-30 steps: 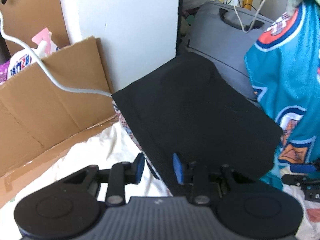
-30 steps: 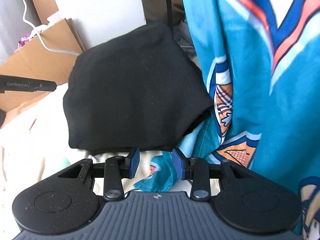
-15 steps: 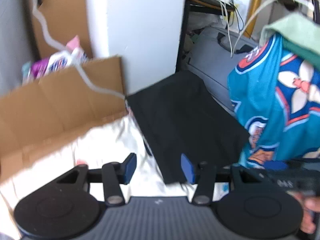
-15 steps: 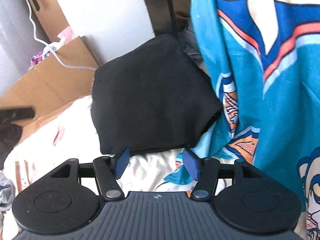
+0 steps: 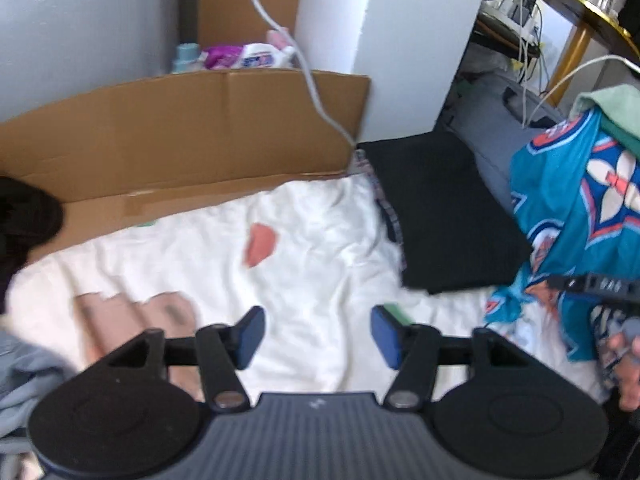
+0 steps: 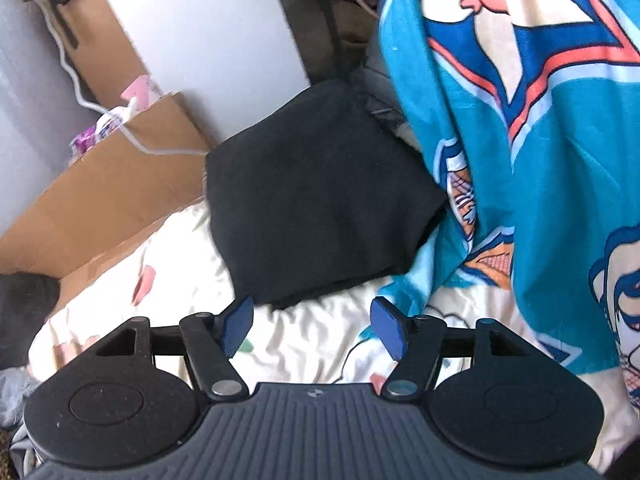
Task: Fold clothes
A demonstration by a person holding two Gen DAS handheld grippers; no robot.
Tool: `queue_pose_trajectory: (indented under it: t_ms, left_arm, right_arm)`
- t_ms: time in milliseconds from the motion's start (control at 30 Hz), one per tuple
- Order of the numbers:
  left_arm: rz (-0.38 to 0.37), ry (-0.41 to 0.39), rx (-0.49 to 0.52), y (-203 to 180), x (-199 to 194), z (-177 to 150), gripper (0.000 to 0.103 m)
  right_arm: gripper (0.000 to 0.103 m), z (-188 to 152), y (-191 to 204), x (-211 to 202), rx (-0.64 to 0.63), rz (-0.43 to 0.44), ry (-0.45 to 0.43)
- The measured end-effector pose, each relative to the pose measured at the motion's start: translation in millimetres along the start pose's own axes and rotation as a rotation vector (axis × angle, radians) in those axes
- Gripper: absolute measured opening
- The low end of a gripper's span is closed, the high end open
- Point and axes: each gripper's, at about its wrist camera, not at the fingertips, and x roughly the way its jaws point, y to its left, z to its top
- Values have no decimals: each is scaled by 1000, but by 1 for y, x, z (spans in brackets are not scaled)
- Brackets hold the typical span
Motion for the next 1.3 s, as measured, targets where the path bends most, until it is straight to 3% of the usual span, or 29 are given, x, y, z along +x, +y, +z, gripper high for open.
queue_pose_trajectory:
  t_ms: [200,467,667,800,1100,1300]
  left_arm:
    - [38,-26,26,21,-47,-26,67]
    - [136,-169,37,31,-145,-39,73]
    - [228,-213,-23,43,-202,-53,81]
    - [238,-230,-98,58,-233,-65,82]
    - [236,-288,-131,76,-275,-98,91]
    - [225,-254,-190,90,-286,-129,93]
  right_arm:
    - [87,-12,19,-42,10,19,-43]
    - [89,-32,52,-93,-75,73,-62]
    - [89,-42,77,-126,-91,105,-70]
    - [89,-46,94,-156,-116,88,-113]
    - [89,-65,134,-198,-209,146,-110]
    - [89,-91,161,-217,-262,161,-107]
